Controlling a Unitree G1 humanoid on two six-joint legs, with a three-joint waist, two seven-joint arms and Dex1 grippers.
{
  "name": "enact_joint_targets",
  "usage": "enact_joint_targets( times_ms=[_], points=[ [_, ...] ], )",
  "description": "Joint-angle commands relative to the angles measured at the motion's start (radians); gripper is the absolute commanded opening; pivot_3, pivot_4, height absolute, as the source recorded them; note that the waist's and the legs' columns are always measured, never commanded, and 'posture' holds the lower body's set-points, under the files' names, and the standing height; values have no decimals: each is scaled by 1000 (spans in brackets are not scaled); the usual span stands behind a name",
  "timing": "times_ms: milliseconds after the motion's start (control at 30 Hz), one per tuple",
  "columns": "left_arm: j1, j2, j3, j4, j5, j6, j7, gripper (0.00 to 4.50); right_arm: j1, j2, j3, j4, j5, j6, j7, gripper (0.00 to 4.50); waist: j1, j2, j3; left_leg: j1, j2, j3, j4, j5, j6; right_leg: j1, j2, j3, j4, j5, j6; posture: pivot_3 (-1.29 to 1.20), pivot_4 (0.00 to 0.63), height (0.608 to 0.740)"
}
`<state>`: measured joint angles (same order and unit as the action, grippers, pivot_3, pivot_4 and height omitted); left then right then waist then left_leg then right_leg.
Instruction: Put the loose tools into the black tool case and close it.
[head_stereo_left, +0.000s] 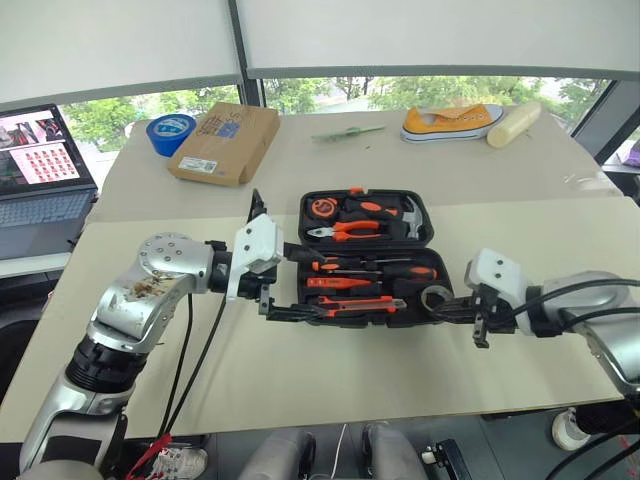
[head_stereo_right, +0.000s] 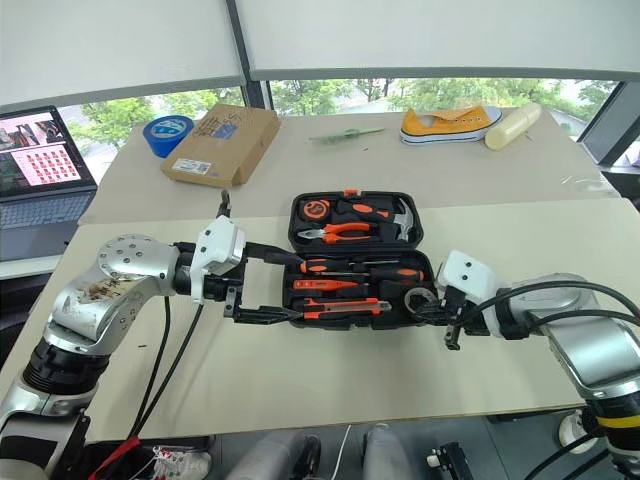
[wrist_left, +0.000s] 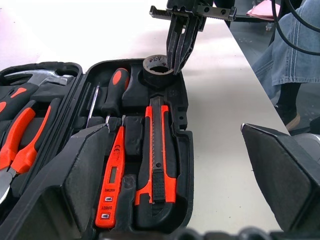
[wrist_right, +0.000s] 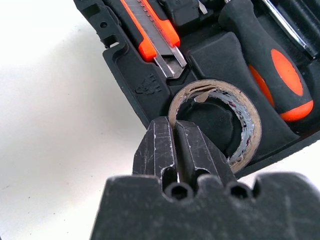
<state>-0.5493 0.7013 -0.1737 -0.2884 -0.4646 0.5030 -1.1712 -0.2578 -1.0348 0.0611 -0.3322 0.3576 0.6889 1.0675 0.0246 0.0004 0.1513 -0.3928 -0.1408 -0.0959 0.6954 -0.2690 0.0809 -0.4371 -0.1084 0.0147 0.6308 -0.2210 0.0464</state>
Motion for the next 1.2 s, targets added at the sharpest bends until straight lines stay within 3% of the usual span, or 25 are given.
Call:
enact_joint_targets(
  times_ms=[33,300,467,500,567,833,900,1200],
  points=[
    [-21,5,12,-15,2,-10,-4,4500,-19,-2,-18,-47,35,29,14,1205,-1,0,0,0,0,0,0,0,0,0,0,0,0,0,0,0,150,735],
    [-15,3,16,-4,7,-19,-1,4500,-30,-55,-60,-114,73,53,37,3852,-1,0,0,0,0,0,0,0,0,0,0,0,0,0,0,0,150,735],
    [-12,4,59,137,51,-35,64,4500,-124,-46,-150,103,67,40,-1,3852,-4,0,0,0,0,0,1,0,0,0,0,0,0,0,0,0,150,735],
    [-22,3,65,190,72,-43,83,4257,-143,-36,-160,159,62,36,-10,3289,-4,0,0,0,0,0,0,0,0,0,0,0,0,0,0,0,150,735],
    [-47,0,66,290,119,-71,118,3854,-173,-22,-156,253,37,7,-24,2760,-4,0,0,1,0,0,0,0,0,0,0,0,1,0,0,0,150,735],
    [-118,-72,-58,558,334,-287,141,825,-241,75,-22,535,-154,-271,-51,31,-7,-1,0,-2,-1,1,0,0,0,-2,-2,-1,1,0,0,0,150,735],
    [-127,-104,-82,591,369,-314,149,57,-269,112,4,589,-188,-312,-61,0,-12,-1,0,-3,-1,1,1,0,0,-3,-1,-1,1,0,0,0,150,735],
    [-138,-209,-96,569,381,-265,153,57,-376,225,58,725,-262,-406,-50,0,-10,-1,0,-7,-1,1,6,0,0,-6,0,-2,3,0,0,0,150,735]
  ],
)
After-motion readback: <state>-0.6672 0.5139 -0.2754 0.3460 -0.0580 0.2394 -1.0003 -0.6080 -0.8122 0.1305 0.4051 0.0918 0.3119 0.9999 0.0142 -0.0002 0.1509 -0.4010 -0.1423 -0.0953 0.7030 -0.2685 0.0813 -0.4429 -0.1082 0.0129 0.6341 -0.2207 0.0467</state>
